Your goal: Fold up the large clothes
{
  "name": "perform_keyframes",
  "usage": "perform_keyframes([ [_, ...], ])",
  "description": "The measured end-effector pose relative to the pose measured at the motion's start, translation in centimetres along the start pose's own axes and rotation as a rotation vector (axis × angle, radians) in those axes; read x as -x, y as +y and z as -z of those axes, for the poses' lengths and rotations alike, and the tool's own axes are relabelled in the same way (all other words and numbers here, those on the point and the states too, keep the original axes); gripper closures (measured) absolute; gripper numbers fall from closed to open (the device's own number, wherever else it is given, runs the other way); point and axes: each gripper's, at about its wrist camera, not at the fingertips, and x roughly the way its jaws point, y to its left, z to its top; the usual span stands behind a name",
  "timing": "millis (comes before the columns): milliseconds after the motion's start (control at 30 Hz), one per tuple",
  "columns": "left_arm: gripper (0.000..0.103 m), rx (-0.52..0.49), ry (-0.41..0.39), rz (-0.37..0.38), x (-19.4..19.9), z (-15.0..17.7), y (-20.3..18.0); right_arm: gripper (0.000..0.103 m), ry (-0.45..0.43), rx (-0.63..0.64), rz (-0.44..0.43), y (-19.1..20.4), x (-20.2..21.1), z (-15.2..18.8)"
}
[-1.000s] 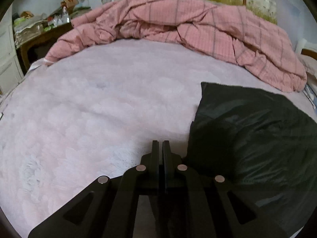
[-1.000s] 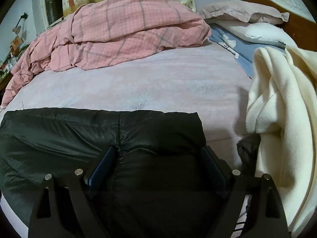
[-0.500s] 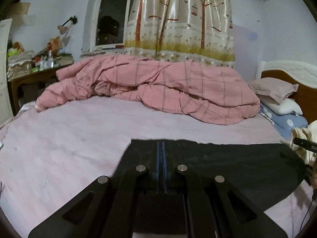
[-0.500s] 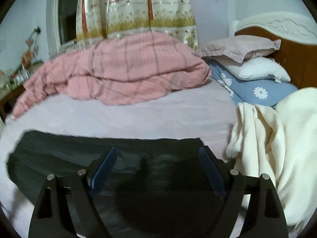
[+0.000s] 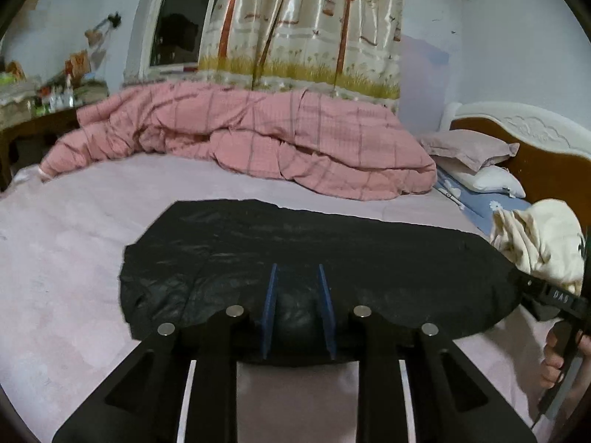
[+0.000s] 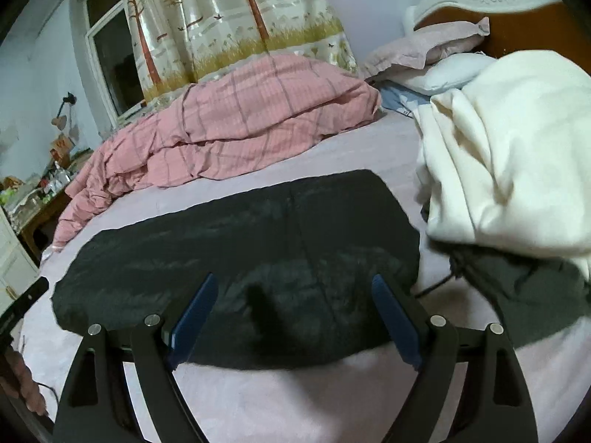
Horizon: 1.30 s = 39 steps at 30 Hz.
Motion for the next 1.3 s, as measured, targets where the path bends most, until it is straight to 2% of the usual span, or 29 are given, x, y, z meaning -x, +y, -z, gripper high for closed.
perform_keyframes([
  [67,0.058,0.009,-0.003,0.017,0.6,0.3,0.1,0.016,-0.003,-0.013,0.004,0.0,0.6,0.4],
  [167,0.057,0.096,0.028,0.064,0.6,0.2,1.9,0.013,0.019,-0.064,0.04,-0.6,1.0,1.2],
  [233,0.053,0.136,0.038,0.06,0.5,0.0,3.3,0.013,0.052,-0.124,0.028,-1.6,0.8,1.7],
  [300,0.044,0.176,0.049,0.028,0.2,0.1,4.9,0.013,0.082,-0.2,-0.012,-2.6,0.5,2.0],
  [367,0.031,0.251,0.071,0.011,-0.3,0.6,6.6,0.013,0.162,-0.361,-0.159,-4.4,-0.9,2.3],
  [433,0.029,0.384,0.101,0.066,-1.2,1.3,9.0,0.013,0.234,-0.496,-0.24,-5.9,-2.3,3.0],
  [500,0.028,0.488,0.134,0.127,-2.0,2.2,10.6,0.013,0.274,-0.616,-0.267,-7.1,-3.1,4.2],
  [567,0.02,0.575,0.161,0.179,-3.1,3.3,11.3,0.013,0.251,-0.633,-0.237,-7.2,-3.7,4.5],
  [633,0.013,0.653,0.195,0.238,-4.7,4.5,11.7,0.011,0.17,-0.516,-0.139,-5.5,-4.7,3.8],
  [667,0.013,0.681,0.208,0.249,-5.5,5.0,11.8,0.009,0.163,-0.486,-0.12,-4.9,-5.3,3.5],
  [733,0.013,0.732,0.22,0.243,-6.8,5.6,12.3,0.001,0.12,-0.494,-0.107,-4.2,-6.0,3.2],
  [800,0.012,0.761,0.193,0.247,-7.2,5.8,12.5,0.001,0.091,-0.516,-0.106,-4.5,-5.9,3.1],
  [867,0.004,0.803,0.161,0.279,-7.4,5.8,12.9,0.001,0.086,-0.535,-0.13,-5.1,-5.9,3.0],
  [900,0.004,0.814,0.158,0.28,-7.7,5.7,13.0,0.001,0.08,-0.55,-0.146,-5.5,-6.0,2.9],
  [933,0.006,0.81,0.176,0.263,-8.1,5.5,13.0,0.007,0.062,-0.555,-0.152,-6.0,-6.0,2.7],
  [967,0.012,0.8,0.188,0.247,-8.6,5.4,12.9,0.016,0.042,-0.529,-0.121,-6.5,-6.5,2.5],
  [1000,0.021,0.784,0.185,0.218,-8.9,5.3,12.8,0.032,0.06,-0.502,-0.107,-6.6,-7.2,2.3],
  [1033,0.044,0.768,0.187,0.195,-9.2,5.3,12.8,0.046,0.088,-0.495,-0.109,-6.6,-8.2,2.2],
  [1067,0.066,0.768,0.198,0.209,-9.7,5.5,12.7,0.053,0.09,-0.503,-0.13,-6.5,-8.3,1.9],
  [1100,0.074,0.794,0.198,0.238,-9.7,6.1,13.0,0.067,0.097,-0.503,-0.153,-6.1,-7.9,1.6],
  [1133,0.082,0.82,0.19,0.265,-9.3,6.4,13.1,0.075,0.099,-0.494,-0.157,-5.9,-7.4,1.4],
  [1200,0.087,0.784,0.182,0.285,-8.0,6.0,12.3,0.082,0.085,-0.427,-0.142,-5.2,-5.0,0.8],
  [1300,0.087,0.707,0.218,0.302,-4.8,6.0,10.5,0.083,0.104,-0.408,-0.117,-5.8,-1.0,1.2],
])
